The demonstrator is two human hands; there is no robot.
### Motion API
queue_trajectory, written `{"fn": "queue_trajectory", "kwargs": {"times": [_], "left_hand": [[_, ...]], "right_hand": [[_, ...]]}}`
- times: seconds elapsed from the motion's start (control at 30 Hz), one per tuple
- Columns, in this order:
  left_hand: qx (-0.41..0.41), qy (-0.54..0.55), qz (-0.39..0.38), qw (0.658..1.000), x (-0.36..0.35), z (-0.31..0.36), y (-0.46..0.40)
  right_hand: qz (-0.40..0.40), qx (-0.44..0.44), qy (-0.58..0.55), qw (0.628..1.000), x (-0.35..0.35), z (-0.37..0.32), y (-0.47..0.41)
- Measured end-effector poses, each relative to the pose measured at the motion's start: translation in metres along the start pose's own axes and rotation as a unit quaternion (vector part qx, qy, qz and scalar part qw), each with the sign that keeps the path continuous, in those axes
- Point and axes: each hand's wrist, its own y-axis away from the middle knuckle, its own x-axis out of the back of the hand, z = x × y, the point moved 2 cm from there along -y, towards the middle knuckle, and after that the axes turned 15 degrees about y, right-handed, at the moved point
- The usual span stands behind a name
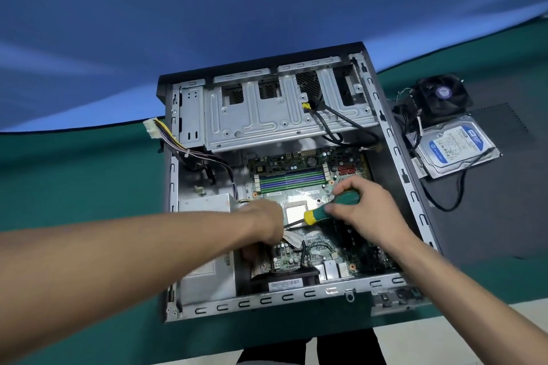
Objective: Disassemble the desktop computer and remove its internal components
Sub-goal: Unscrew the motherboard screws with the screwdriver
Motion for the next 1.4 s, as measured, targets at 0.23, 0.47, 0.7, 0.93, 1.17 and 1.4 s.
{"fn": "queue_trajectory", "kwargs": {"times": [0.23,0.47,0.7,0.93,1.17,1.4], "left_hand": [[-0.077,0.283,-0.038,0.955,0.038,-0.003,0.033],[-0.168,0.439,0.039,0.882,0.047,-0.014,0.067],[-0.255,0.467,0.154,0.833,0.063,-0.01,0.097],[-0.373,0.277,0.272,0.843,0.071,0.031,0.125],[-0.452,0.082,0.358,0.813,0.076,0.067,0.137],[-0.439,-0.012,0.364,0.821,0.059,0.107,0.129]], "right_hand": [[-0.133,0.167,0.53,0.821,0.006,-0.033,0.018],[-0.11,0.073,0.481,0.867,-0.001,-0.031,0.021],[-0.025,0.039,0.084,0.995,0.036,-0.047,0.028],[-0.022,0.12,-0.19,0.974,0.078,-0.09,0.049],[-0.05,0.102,-0.203,0.973,0.112,-0.081,0.059],[-0.128,0.082,-0.246,0.957,0.125,-0.028,0.043]]}}
